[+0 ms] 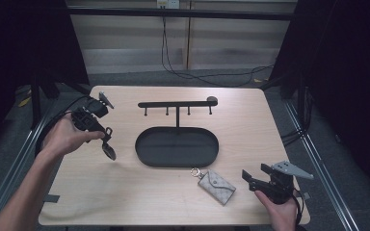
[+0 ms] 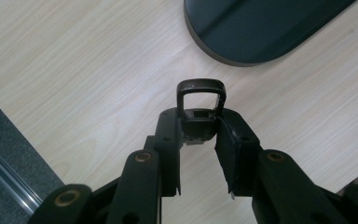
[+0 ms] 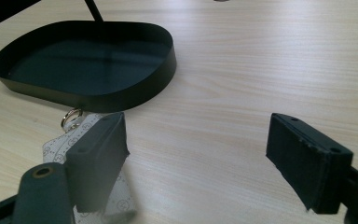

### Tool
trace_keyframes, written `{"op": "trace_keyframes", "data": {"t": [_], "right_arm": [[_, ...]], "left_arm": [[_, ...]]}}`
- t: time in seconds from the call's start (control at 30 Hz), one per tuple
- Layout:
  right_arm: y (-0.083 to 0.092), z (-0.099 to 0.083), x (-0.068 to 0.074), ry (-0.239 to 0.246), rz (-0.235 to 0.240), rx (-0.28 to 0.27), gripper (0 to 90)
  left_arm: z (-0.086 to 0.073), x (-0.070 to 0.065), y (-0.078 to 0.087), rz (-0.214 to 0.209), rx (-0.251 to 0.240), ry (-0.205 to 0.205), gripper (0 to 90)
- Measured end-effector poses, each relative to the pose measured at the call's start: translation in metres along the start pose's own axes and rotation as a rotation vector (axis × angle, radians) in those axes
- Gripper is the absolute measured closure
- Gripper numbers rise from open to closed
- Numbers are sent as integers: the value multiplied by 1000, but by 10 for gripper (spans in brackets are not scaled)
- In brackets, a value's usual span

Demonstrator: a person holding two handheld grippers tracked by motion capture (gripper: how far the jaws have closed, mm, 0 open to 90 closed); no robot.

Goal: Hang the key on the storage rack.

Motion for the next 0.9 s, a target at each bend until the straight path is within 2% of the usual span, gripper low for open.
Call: {"op": "trace_keyframes", "data": {"t": [0.17,0.43,0.53,0.57,0.83,0.9], "right_arm": [[0,0,0,-1,0,0,204],[-1,0,0,-3,-3,4,204],[-1,-1,0,-2,-2,5,204],[-1,-1,0,-3,-2,4,204],[0,0,-1,-4,-7,1,204],[0,0,-2,-5,-8,1,204]], "left_arm": [[5,-5,5,-5,-13,-25,708],[16,-8,13,-6,-15,-29,709],[21,-13,14,-25,-12,-33,708],[25,-16,14,-33,-12,-22,708],[37,-21,15,-34,-3,-29,708],[40,-24,15,-47,5,-34,708]]}}
Point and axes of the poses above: each handheld gripper's, and its own axes: y roughly backward along the jaws, z roughly out of its top, x roughly to its left, the point moved 8 cm from there along -y, roughly forward along the jaws, and after that the axes turned 12 degrees about -x, right-handed, at the moved point
